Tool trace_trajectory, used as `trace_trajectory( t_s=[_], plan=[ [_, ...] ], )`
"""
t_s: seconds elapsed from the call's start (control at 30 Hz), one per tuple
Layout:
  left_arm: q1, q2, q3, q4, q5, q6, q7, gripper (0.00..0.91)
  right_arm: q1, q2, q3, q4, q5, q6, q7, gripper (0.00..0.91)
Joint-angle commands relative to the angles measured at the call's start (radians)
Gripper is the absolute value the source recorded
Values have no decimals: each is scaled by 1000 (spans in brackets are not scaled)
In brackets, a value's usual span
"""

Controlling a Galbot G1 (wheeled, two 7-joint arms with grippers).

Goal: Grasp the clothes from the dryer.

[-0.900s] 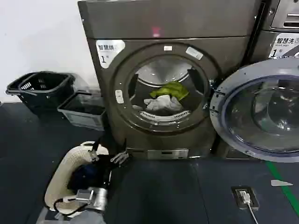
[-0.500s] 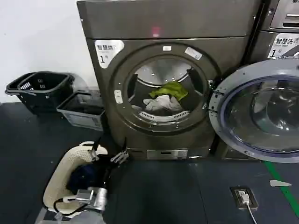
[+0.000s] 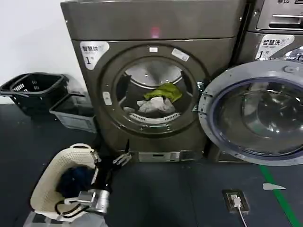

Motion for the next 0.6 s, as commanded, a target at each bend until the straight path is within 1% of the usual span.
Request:
trace_trajectory(
  t_s=[0.03,0.33,0.6],
  plan=[
    [1,0,0,1,0,1,1,907,0,-2,0,0,2,2,-2,907],
    [5,6,0,-2,-2,4,2,907,3,3,-3,3,5,5,-1,907],
    [9,5,1,-2,-13,7,7,907,-2,-14,7,-7,5,6,-5,907]
  ],
)
